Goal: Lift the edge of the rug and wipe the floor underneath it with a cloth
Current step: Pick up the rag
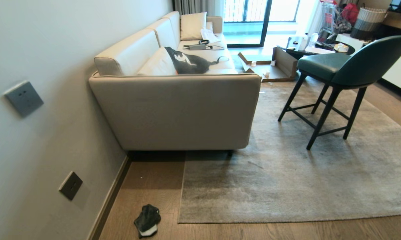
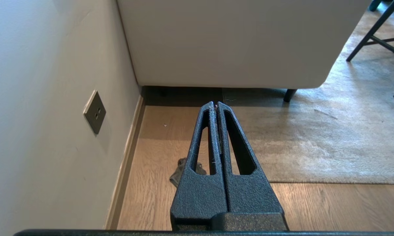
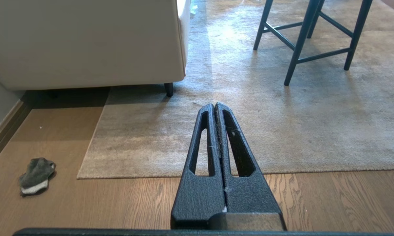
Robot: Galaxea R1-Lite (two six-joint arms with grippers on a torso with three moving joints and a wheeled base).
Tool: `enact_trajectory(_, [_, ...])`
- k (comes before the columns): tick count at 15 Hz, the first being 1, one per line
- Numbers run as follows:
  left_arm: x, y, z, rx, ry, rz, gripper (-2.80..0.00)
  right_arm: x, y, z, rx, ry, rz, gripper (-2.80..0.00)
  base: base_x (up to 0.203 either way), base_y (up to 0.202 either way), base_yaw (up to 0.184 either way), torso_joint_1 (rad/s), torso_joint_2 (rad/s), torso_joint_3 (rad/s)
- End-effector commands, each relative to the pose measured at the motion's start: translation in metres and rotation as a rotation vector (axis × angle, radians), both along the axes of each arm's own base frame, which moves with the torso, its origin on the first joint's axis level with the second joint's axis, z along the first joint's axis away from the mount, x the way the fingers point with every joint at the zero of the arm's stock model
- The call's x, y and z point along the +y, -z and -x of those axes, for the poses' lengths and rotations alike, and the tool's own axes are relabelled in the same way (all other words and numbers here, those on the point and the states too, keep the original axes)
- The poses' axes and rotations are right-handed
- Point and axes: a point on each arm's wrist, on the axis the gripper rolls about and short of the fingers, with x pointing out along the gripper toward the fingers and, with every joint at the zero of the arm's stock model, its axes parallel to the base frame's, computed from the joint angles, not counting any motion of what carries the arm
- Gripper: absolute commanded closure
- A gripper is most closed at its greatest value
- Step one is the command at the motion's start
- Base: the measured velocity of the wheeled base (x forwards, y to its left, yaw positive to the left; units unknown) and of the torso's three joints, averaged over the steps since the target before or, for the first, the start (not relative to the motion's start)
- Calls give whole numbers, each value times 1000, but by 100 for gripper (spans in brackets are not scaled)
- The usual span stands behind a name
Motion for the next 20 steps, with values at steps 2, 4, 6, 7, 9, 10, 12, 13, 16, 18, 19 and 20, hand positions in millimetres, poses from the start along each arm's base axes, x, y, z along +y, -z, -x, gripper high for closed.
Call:
enact_trajectory(2, [0,0,0,-1,0,1,0,0,0,0,1,-1,0,0,0,0,0,0,0,0])
enact_trajectory(4, [0,0,0,0,0,0,0,0,0,0,1,0,0,0,0,0,0,0,0,0])
enact_trajectory(6, [0,0,0,0,0,-2,0,0,0,0,2,0,0,0,0,0,0,0,0,0])
enact_trajectory(7, [0,0,0,0,0,-2,0,0,0,0,1,-1,0,0,0,0,0,0,0,0])
enact_trajectory(9, [0,0,0,0,0,-2,0,0,0,0,1,-1,0,0,0,0,0,0,0,0])
enact_trajectory(10, [0,0,0,0,0,-2,0,0,0,0,1,1,0,0,0,0,0,0,0,0])
enact_trajectory(12, [0,0,0,0,0,-2,0,0,0,0,1,-1,0,0,0,0,0,0,0,0])
enact_trajectory(13, [0,0,0,0,0,-2,0,0,0,0,1,-1,0,0,0,0,0,3,6,-85])
enact_trajectory(16, [0,0,0,0,0,-1,0,0,0,0,1,-1,0,0,0,0,0,2,6,-157])
enact_trajectory(18, [0,0,0,0,0,-1,0,0,0,0,1,-1,0,0,0,0,0,1,1,-182])
enact_trajectory(19, [0,0,0,0,0,0,0,0,0,0,1,-1,0,0,0,0,0,2,5,-201])
enact_trajectory(20, [0,0,0,-1,0,1,0,0,0,0,2,0,0,0,0,0,0,2,-2,-201])
